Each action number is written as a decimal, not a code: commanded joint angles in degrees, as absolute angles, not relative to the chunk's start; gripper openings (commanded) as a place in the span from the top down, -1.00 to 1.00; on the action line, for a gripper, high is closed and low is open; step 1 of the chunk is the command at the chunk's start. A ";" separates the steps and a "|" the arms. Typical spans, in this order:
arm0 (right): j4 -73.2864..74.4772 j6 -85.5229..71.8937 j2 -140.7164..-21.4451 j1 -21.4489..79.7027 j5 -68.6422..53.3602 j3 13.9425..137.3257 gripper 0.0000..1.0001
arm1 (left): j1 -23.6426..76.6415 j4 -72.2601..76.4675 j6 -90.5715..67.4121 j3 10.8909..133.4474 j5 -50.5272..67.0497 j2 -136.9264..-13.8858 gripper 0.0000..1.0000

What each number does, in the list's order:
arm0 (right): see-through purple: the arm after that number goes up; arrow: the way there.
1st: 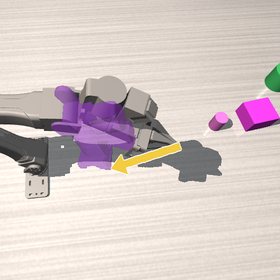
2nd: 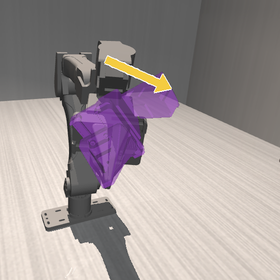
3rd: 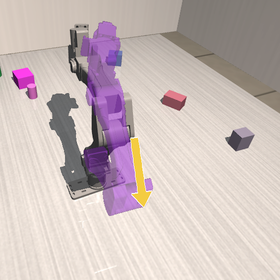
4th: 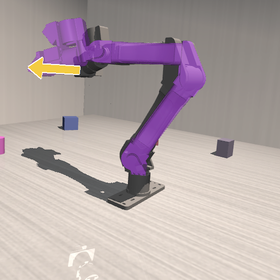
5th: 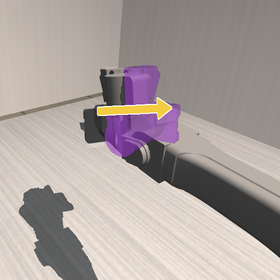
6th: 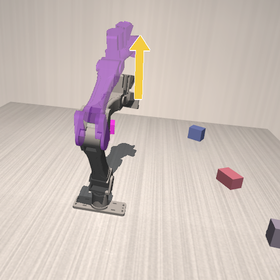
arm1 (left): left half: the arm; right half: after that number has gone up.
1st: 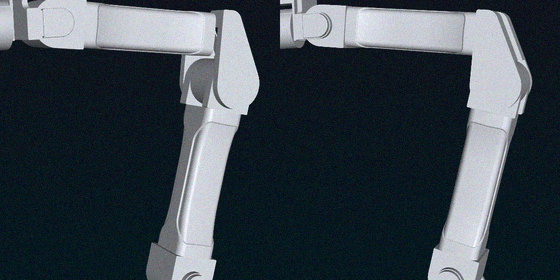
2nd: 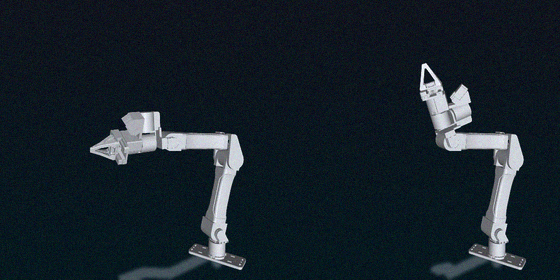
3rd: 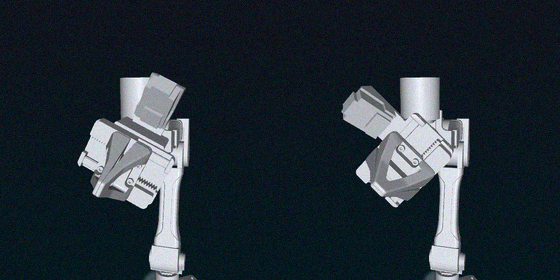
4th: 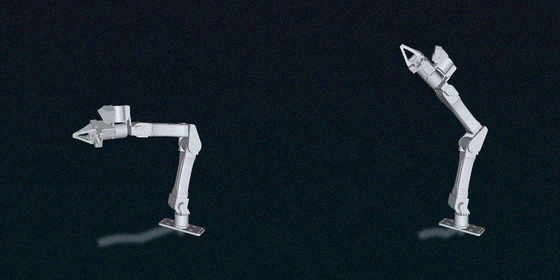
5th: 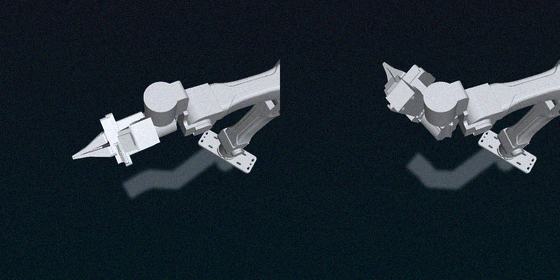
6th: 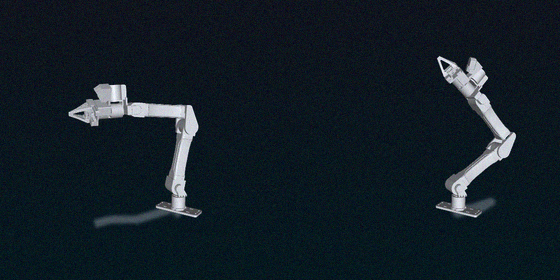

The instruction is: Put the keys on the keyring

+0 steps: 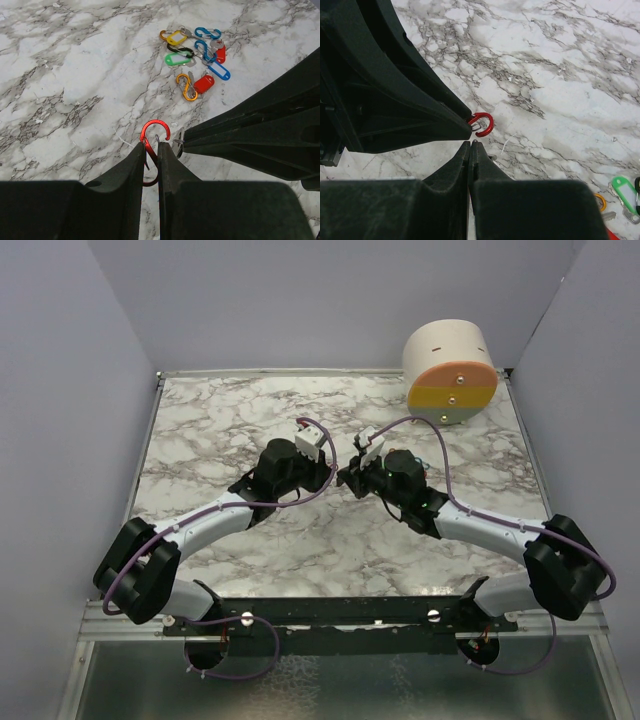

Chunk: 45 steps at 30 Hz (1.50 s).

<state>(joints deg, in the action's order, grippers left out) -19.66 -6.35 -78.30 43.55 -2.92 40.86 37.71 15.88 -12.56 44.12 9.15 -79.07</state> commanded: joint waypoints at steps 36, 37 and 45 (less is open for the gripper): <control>-22.59 -8.89 -79.25 43.78 -2.73 41.40 0.99 | 37.54 17.78 -13.19 43.23 13.11 -76.67 1.00; -22.51 -8.88 -79.23 43.77 -2.73 41.47 0.99 | 37.53 17.76 -13.18 43.24 13.02 -76.55 1.00; -22.51 -9.03 -78.99 43.42 -2.03 41.24 0.99 | 37.53 17.62 -13.36 43.17 13.83 -75.94 1.00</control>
<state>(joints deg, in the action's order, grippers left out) -21.04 -8.75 -78.87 43.55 -3.07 40.86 37.60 16.23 -13.13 43.55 11.55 -77.76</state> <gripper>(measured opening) 0.009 0.161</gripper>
